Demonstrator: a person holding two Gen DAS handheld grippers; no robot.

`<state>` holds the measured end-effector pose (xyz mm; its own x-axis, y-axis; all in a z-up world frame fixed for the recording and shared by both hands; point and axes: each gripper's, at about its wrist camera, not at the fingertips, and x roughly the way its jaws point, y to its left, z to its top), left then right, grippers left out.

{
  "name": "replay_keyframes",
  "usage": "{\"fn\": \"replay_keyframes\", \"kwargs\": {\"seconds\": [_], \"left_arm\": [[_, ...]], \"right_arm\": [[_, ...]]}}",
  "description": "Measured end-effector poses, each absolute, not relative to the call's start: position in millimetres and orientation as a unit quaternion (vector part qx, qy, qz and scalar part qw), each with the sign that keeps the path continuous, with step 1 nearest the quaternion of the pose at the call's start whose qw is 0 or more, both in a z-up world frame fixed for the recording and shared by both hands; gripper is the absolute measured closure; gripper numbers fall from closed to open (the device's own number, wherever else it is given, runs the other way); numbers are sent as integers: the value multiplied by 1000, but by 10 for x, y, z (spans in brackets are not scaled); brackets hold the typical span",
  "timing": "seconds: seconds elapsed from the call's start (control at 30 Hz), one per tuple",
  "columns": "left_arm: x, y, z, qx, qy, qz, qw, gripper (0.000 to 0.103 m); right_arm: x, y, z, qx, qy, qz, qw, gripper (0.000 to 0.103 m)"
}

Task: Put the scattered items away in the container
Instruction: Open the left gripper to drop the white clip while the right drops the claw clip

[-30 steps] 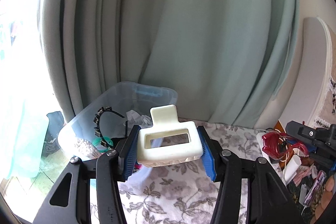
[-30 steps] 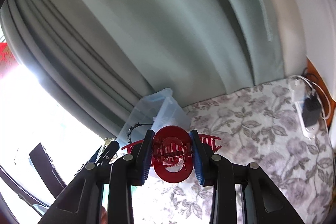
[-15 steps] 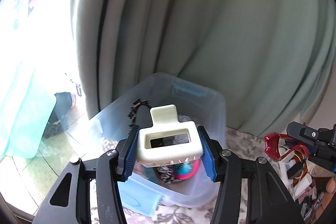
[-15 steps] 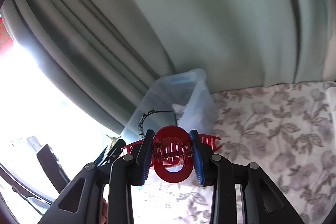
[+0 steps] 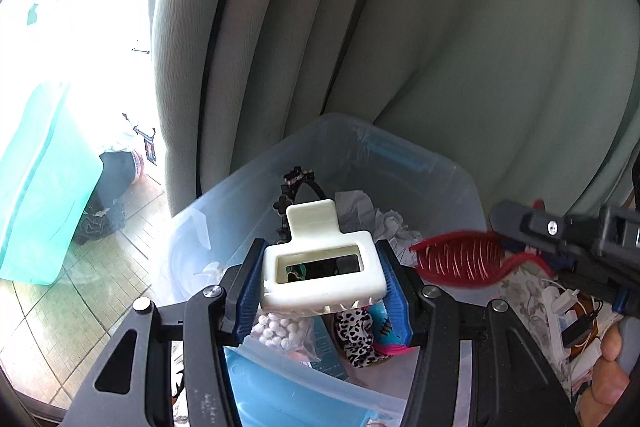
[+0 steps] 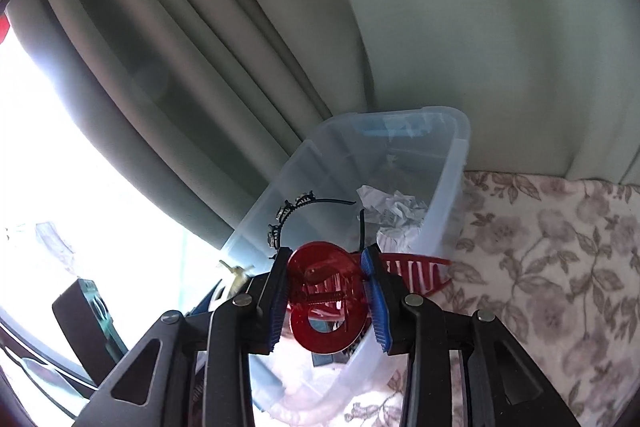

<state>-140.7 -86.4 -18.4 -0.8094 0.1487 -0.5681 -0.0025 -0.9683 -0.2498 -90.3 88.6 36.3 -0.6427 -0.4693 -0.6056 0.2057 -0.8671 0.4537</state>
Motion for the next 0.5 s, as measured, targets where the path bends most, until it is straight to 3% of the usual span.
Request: {"fn": "replay_keyframes", "kwargs": {"seconds": [0.5], "left_arm": [[-1393, -757, -257, -297, -73, 952, 30, 48]], "right_arm": [[-1144, 526, 291, 369, -131, -893, 221, 65]]}}
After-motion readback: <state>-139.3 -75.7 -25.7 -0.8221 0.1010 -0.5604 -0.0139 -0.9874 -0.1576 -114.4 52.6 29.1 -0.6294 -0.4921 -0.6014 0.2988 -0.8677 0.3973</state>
